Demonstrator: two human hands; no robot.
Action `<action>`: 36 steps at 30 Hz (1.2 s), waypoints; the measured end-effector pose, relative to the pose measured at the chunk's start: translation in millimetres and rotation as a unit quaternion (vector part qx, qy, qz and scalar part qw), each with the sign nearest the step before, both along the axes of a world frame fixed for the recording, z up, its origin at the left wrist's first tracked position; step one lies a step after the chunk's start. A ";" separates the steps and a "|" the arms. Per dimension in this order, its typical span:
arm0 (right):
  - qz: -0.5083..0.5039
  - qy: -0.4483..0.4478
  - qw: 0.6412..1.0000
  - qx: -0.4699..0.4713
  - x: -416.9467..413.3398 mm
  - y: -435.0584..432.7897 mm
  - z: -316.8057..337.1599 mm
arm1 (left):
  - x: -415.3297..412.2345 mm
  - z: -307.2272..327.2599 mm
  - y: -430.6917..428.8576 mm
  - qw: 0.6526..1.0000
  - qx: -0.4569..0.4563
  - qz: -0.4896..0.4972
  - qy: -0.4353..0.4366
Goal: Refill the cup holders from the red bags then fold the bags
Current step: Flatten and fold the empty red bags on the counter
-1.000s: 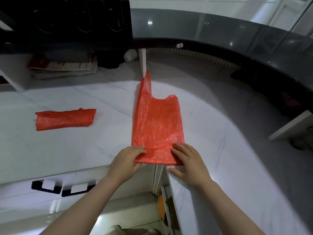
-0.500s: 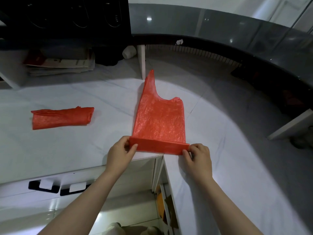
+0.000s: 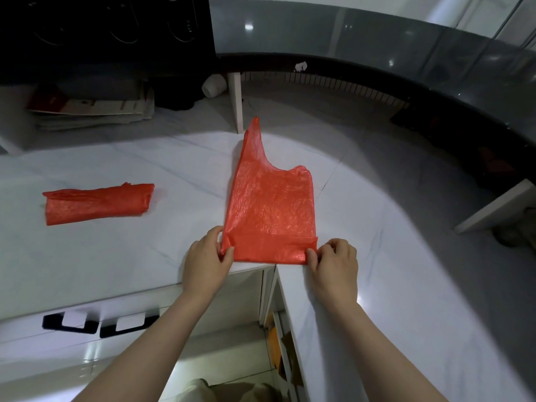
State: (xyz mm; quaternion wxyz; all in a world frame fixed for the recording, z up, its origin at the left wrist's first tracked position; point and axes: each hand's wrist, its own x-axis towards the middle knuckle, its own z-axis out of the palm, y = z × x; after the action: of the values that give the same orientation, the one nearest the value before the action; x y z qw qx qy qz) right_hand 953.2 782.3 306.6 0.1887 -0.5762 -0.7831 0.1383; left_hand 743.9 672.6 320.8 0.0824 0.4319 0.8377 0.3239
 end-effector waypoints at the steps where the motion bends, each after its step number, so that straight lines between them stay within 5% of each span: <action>1: -0.002 -0.005 1.000 0.002 -0.2 0.5 -0.2 | 1.2 -0.3 -1.2 0.999 -0.008 -0.009 0.035; 5: -0.008 0.017 0.999 0.033 -1.5 -0.9 1.0 | 4.0 -3.7 0.0 0.978 -0.013 -0.102 0.184; 9: 0.022 0.061 0.997 0.041 1.3 -3.7 3.9 | -1.2 -6.8 2.1 0.952 -0.093 -0.238 0.167; 12: 0.214 -0.029 0.968 0.126 4.9 -8.9 5.6 | -2.8 -13.3 -0.6 0.943 -0.144 -0.260 0.148; 15: 0.335 -0.156 0.927 0.072 2.4 -1.1 6.9 | -2.6 -15.6 -3.6 0.930 -0.166 -0.276 0.179; 18: 0.325 -0.208 0.923 -0.011 0.3 6.2 2.2 | -3.5 -18.9 -4.9 0.923 -0.182 -0.273 0.202; 29: 0.308 -0.180 0.932 -0.072 -4.1 5.1 10.6 | -1.6 -19.1 -7.7 0.912 -0.186 -0.281 0.232; 36: 0.297 -0.093 0.950 -0.025 10.0 -3.0 12.7 | -0.5 3.7 -23.0 0.951 -0.053 -0.271 0.139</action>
State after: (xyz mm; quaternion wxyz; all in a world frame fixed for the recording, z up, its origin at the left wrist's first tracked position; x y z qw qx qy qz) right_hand 963.3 779.4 319.3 0.0509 -0.3321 -0.9292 0.1539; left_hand 743.4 649.6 324.5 0.0727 0.6785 0.7080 0.1818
